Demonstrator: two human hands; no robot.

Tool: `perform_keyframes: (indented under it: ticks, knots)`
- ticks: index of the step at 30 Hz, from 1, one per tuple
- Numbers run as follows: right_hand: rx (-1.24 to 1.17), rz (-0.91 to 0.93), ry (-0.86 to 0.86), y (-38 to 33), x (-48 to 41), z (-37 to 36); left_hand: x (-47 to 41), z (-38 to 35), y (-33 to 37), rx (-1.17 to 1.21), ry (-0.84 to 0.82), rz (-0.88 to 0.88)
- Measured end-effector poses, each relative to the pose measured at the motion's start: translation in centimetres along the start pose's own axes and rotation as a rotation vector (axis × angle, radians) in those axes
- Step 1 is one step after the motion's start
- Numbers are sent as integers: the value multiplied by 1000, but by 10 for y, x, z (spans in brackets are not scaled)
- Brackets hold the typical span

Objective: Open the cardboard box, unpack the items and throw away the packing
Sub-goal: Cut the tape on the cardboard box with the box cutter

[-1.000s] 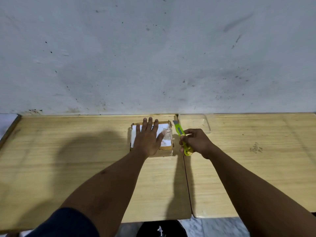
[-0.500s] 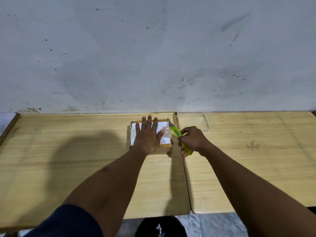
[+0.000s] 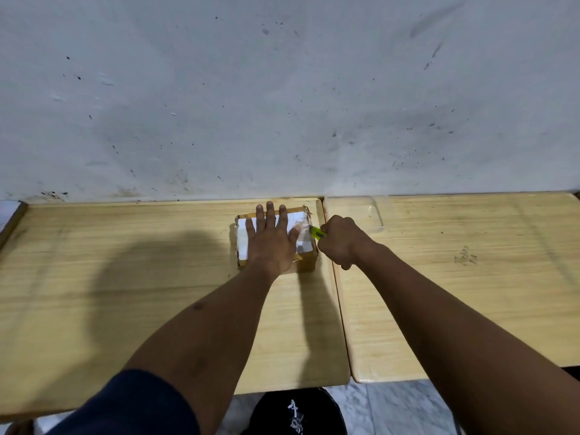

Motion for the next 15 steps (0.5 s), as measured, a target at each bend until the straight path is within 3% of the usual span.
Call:
perform_keyframes:
  ticks: [15]
  knots:
    - [36,-37,-74,11,38,-13,4,6,3,-8,-11,2]
Point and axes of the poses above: each hand's wrist, its own x-axis away from the middle knuckle, its own z-axis out of the back of the hand, y = z × x, the point moved 2 cm from there along -x, towards the middle knuckle, and after that the axes turned 1 degree about x, right-handed, at the moved point
